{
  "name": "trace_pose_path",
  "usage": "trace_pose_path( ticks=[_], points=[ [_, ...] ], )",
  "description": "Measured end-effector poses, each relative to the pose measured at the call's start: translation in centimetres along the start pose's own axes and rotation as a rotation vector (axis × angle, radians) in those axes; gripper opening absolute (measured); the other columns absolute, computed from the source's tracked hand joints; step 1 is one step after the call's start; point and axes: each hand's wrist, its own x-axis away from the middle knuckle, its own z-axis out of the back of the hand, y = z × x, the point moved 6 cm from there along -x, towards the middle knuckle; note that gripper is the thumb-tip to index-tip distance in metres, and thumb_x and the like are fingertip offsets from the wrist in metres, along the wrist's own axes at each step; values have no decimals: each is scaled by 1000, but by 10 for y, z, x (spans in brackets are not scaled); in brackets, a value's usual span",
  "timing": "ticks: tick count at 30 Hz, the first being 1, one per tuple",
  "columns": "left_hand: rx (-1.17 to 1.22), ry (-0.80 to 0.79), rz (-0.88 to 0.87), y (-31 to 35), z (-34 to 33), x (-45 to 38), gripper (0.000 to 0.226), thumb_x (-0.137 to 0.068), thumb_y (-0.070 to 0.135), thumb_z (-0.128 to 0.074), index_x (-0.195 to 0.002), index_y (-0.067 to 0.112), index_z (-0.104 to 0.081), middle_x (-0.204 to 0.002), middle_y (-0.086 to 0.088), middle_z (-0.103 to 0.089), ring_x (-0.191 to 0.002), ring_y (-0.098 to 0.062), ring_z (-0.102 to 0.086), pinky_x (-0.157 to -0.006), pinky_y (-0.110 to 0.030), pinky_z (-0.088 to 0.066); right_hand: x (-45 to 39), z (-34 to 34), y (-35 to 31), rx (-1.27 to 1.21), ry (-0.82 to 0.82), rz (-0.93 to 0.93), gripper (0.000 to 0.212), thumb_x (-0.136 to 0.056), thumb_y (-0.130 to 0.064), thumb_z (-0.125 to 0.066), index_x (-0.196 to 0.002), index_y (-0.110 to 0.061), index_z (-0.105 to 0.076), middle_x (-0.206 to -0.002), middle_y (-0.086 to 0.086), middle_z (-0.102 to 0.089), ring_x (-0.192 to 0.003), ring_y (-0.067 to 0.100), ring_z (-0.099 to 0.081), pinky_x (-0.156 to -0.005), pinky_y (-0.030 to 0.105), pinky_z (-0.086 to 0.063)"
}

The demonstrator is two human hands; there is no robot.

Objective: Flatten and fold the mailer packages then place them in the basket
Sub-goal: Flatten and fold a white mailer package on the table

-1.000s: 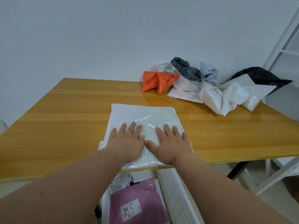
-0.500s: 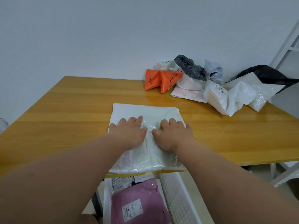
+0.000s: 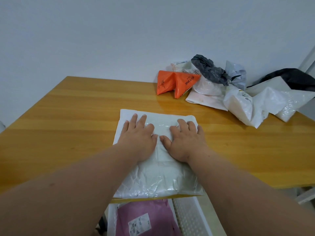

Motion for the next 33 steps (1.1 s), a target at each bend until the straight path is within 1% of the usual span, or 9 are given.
trace_pose_path(
  ticks=[1, 2, 3, 7, 11, 13, 18, 22, 33],
  points=[
    [21, -36, 10, -1, -4, -2, 48, -102, 46, -22, -143, 24, -33, -164, -3, 0, -150, -29, 9, -121, -48, 0, -2, -2, 0, -34, -29, 15, 71, -94, -68, -13, -152, -27, -25, -164, 4, 2, -150, 31, 5, -119, 56, -1],
    [29, -63, 17, -1, -6, -4, 49, -102, 46, -21, -144, 23, -30, -164, -2, 2, -150, -29, 10, -121, -49, 1, -4, -4, 0, -67, -54, 23, 72, -95, -68, -13, -153, -26, -21, -164, 2, 10, -150, 29, 12, -119, 56, 2],
    [29, -87, 24, -1, -7, -5, 50, -102, 46, -21, -145, 22, -28, -165, -2, 3, -150, -29, 10, -121, -49, 0, -6, -6, 1, -93, -72, 26, 73, -95, -67, -14, -154, -24, -18, -164, 2, 14, -150, 27, 16, -120, 55, 3],
    [14, -143, 51, -2, -9, -7, 56, -101, 47, -18, -151, 22, -17, -165, 1, 3, -151, -27, 6, -121, -48, 1, -10, -12, 4, -143, -91, 14, 74, -95, -68, -15, -156, -25, -12, -164, 3, 15, -150, 26, 14, -120, 54, 4],
    [2, -141, 77, -4, -11, -7, 65, -100, 51, -15, -156, 24, 4, -165, 4, 6, -151, -24, 7, -121, -46, 3, -10, -15, 4, -149, -89, 13, 74, -94, -69, -14, -156, -33, 5, -164, 0, 14, -151, 25, 12, -120, 54, 4],
    [-12, -143, 73, -4, -12, -7, 66, -100, 52, -13, -155, 25, 9, -165, 4, 7, -151, -24, 7, -121, -47, 3, -10, -16, 4, -140, -91, 16, 73, -94, -70, -13, -155, -36, 10, -164, -1, 13, -151, 25, 12, -120, 54, 4],
    [-28, -178, 76, -3, -12, -7, 64, -100, 51, -12, -156, 28, 8, -164, 4, 10, -151, -24, 10, -121, -48, 5, -11, -16, 5, -124, -101, 15, 71, -94, -71, -11, -155, -38, 3, -164, -2, 11, -151, 24, 11, -119, 56, 4],
    [-28, -180, 78, -3, -12, -7, 62, -100, 51, -11, -156, 30, 7, -164, 6, 11, -151, -24, 11, -119, -53, 7, -11, -17, 5, -132, -104, 12, 70, -93, -71, -12, -155, -40, -1, -165, -3, 9, -151, 24, 11, -119, 56, 4],
    [-19, -196, 83, -3, -12, -7, 61, -99, 51, -10, -155, 33, 6, -164, 7, 11, -150, -24, 12, -119, -55, 7, -12, -16, 5, -143, -112, 7, 70, -93, -71, -13, -155, -40, -4, -165, -4, 7, -151, 23, 11, -118, 57, 5]
  ],
)
